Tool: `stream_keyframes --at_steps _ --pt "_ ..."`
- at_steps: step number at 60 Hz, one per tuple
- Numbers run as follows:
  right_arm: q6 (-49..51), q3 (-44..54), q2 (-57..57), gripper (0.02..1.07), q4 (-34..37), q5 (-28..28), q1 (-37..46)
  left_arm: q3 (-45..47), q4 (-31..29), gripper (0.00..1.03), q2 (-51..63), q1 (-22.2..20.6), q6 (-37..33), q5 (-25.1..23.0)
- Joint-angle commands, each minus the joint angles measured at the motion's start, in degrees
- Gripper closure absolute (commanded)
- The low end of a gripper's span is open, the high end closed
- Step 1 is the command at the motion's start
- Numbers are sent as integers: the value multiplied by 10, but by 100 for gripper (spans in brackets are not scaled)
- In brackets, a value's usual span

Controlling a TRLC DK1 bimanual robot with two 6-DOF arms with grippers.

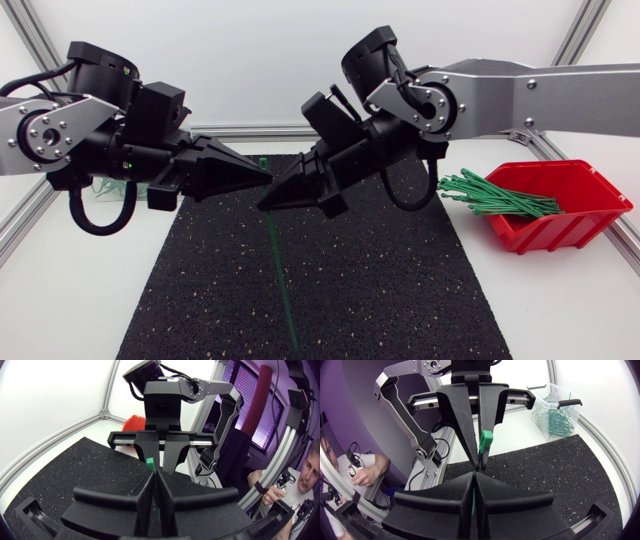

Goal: Take a green cable tie from the red box, thread the tail through the head to close it, then place it in the transparent bin on the left.

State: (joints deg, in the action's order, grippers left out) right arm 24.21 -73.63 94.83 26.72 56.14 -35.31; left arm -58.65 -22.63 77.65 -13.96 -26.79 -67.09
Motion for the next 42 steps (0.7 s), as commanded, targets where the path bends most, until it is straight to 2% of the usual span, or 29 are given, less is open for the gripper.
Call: stream_keyframes --at_steps 1,12,22,37,42 --pt "-13 18 -12 101 -9 6 -9 -1 13 95 7 -3 11 -4" --pt "-55 36 -19 101 -56 7 9 6 37 95 6 2 38 -5" --pt "-62 38 -26 101 -62 7 14 35 136 95 1 2 119 -5" --pt "-78 43 -32 101 -84 7 33 66 247 95 -9 2 214 -4" --pt "-80 42 -32 101 -85 8 38 75 278 90 -13 1 240 -4"
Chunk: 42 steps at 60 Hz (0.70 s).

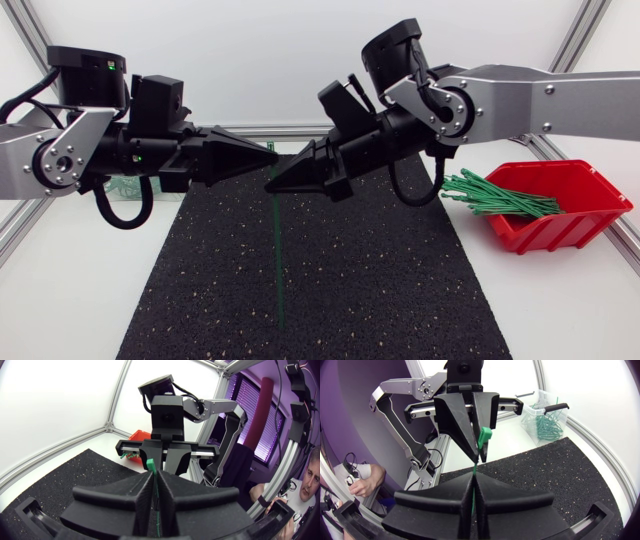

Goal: Take a green cable tie from the red box, thread the tail through the head to close it, then place it in the transparent bin on the left.

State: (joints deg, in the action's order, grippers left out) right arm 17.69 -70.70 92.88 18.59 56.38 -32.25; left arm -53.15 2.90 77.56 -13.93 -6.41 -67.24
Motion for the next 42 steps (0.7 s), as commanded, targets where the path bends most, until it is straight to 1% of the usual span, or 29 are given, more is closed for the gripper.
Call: stream_keyframes --at_steps 1,4,7,13,42 --pt "-18 14 -12 101 -7 6 7 22 26 90 -14 0 40 -3" --pt "-24 14 -14 101 -13 6 8 28 49 89 -18 0 60 -3" --pt "-28 14 -14 101 -15 6 8 36 71 85 -22 0 78 -3" --pt "-32 12 -15 101 -18 6 9 47 113 84 -21 0 110 -2" --pt "-71 12 -8 101 -47 10 8 59 137 84 -21 -1 126 4"
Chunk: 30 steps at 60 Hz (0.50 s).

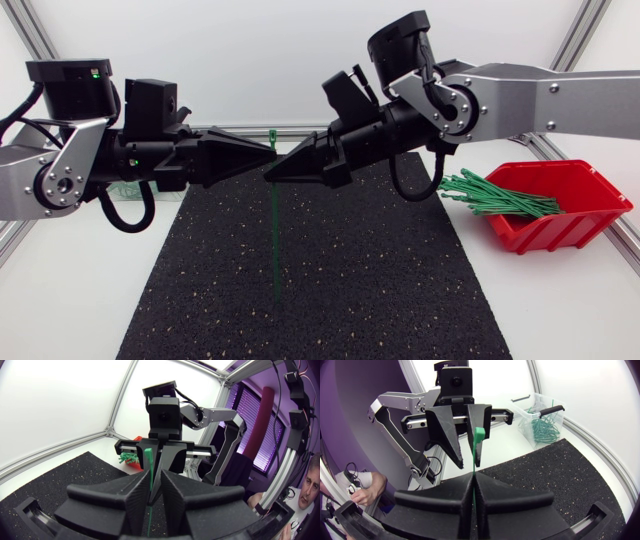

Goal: Take a green cable tie from the red box, thread the tail through the head to close it, then place it in the transparent bin on the left.

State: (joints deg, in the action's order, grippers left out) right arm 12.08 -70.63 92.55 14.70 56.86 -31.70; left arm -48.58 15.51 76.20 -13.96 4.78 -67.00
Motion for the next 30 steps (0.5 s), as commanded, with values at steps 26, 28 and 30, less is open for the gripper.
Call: stream_keyframes --at_steps 26,28,30 --pt "-31 14 0 101 -26 7 6 16 47 88 0 2 41 8" --pt "-31 14 0 101 -26 7 6 17 48 88 1 2 41 8" --pt "-31 14 0 101 -26 7 6 18 48 88 1 2 41 8"
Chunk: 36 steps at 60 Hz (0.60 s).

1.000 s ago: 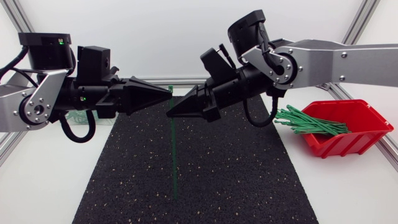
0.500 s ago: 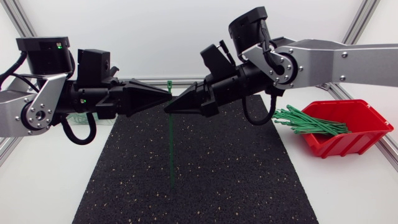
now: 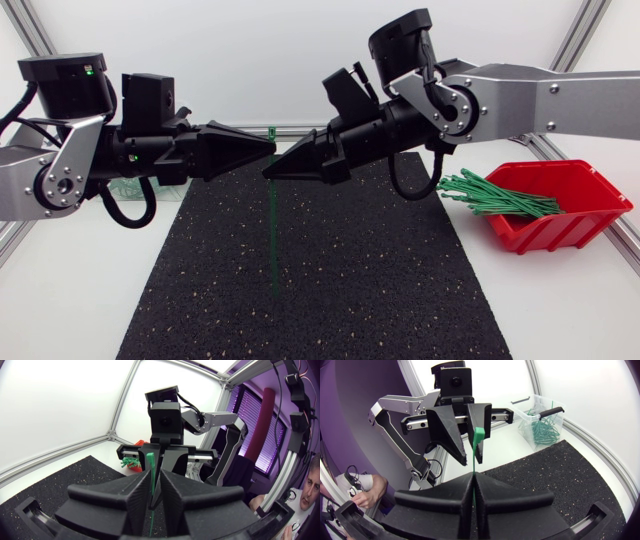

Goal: Take a green cable tie from the red box, thread the tail through the head to close it, then place it in the transparent bin on the left.

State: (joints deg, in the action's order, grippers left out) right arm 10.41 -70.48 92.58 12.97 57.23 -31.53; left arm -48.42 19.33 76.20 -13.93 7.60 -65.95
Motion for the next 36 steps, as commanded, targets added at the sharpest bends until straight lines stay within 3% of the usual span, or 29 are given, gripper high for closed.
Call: stream_keyframes --at_steps 1,36 --pt "-15 12 0 101 -8 3 5 17 11 88 2 1 13 -2" --pt "-15 16 -2 101 -10 5 4 16 14 100 5 -5 20 2"
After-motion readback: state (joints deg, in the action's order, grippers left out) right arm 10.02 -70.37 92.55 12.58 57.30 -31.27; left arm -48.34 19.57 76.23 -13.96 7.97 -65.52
